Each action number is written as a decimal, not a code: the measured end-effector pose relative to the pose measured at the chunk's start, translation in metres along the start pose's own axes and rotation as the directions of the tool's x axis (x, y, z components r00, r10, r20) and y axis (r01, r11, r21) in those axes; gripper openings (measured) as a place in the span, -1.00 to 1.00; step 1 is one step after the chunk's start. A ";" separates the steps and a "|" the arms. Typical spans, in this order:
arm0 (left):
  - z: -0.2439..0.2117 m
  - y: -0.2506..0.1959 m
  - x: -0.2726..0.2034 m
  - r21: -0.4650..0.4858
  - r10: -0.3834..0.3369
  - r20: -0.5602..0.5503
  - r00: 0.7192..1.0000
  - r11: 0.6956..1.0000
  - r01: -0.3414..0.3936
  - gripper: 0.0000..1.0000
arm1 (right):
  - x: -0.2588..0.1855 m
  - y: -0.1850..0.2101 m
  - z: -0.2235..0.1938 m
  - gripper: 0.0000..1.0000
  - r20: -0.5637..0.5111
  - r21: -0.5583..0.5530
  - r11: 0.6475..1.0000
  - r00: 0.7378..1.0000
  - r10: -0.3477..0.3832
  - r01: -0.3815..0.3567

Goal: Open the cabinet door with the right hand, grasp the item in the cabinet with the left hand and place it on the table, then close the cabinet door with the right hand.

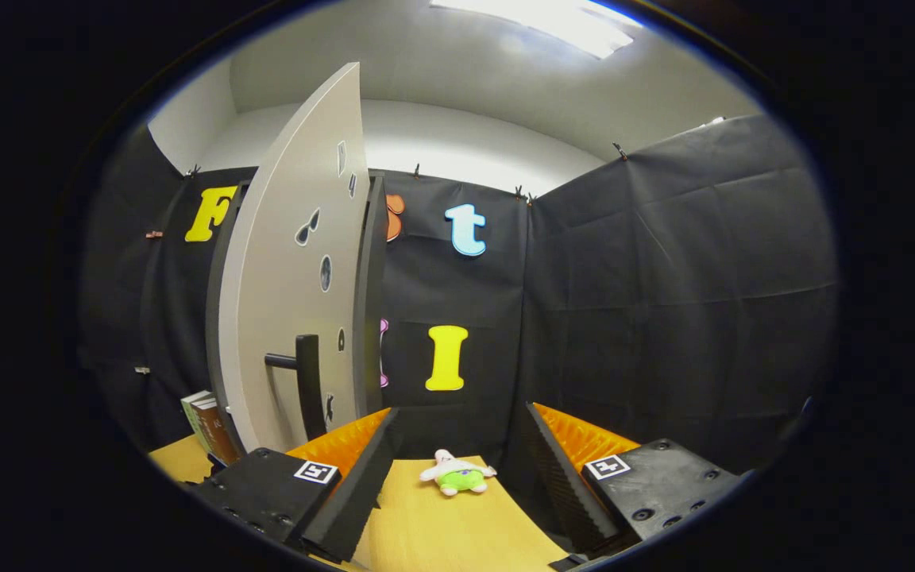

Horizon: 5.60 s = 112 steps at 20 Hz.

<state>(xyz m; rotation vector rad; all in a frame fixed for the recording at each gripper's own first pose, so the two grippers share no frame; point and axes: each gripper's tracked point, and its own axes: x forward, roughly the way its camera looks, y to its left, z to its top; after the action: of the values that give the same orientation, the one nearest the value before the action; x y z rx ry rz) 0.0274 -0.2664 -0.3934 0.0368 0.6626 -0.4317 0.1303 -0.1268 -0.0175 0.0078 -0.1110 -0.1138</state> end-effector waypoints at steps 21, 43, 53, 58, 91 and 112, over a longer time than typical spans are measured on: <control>0.191 0.139 -0.311 -0.157 0.308 0.525 0.794 0.951 -0.265 0.97 | 0.011 0.031 -0.007 0.89 -0.073 0.075 0.994 0.994 0.085 -0.080; 0.173 0.161 -0.362 -0.132 0.237 0.542 0.806 0.971 -0.197 0.97 | -0.010 0.102 -0.004 0.89 -0.083 0.024 0.998 0.995 0.057 -0.055; 0.172 0.164 -0.367 -0.136 0.238 0.547 0.803 0.971 -0.195 0.94 | -0.004 0.151 -0.007 0.89 -0.093 0.063 0.988 0.984 0.150 -0.144; 0.171 0.166 -0.371 -0.138 0.247 0.546 0.800 0.969 -0.205 0.94 | 0.000 0.184 -0.011 0.90 -0.106 0.108 0.971 0.969 0.223 -0.212; 0.211 0.167 -0.399 -0.182 0.300 0.619 0.726 0.954 -0.239 0.92 | -0.038 0.255 -0.001 0.96 -0.087 0.123 0.934 0.934 0.346 -0.334; 0.220 0.153 -0.383 -0.164 0.304 0.607 0.734 0.952 -0.259 0.93 | -0.038 0.217 -0.006 0.96 -0.083 0.054 0.971 0.968 0.235 -0.231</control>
<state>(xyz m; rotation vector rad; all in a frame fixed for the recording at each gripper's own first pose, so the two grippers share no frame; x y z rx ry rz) -0.0513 -0.0198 -0.0044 -0.0718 -0.0025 -0.1021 0.1184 0.0934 -0.0250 0.0438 -0.0248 0.1244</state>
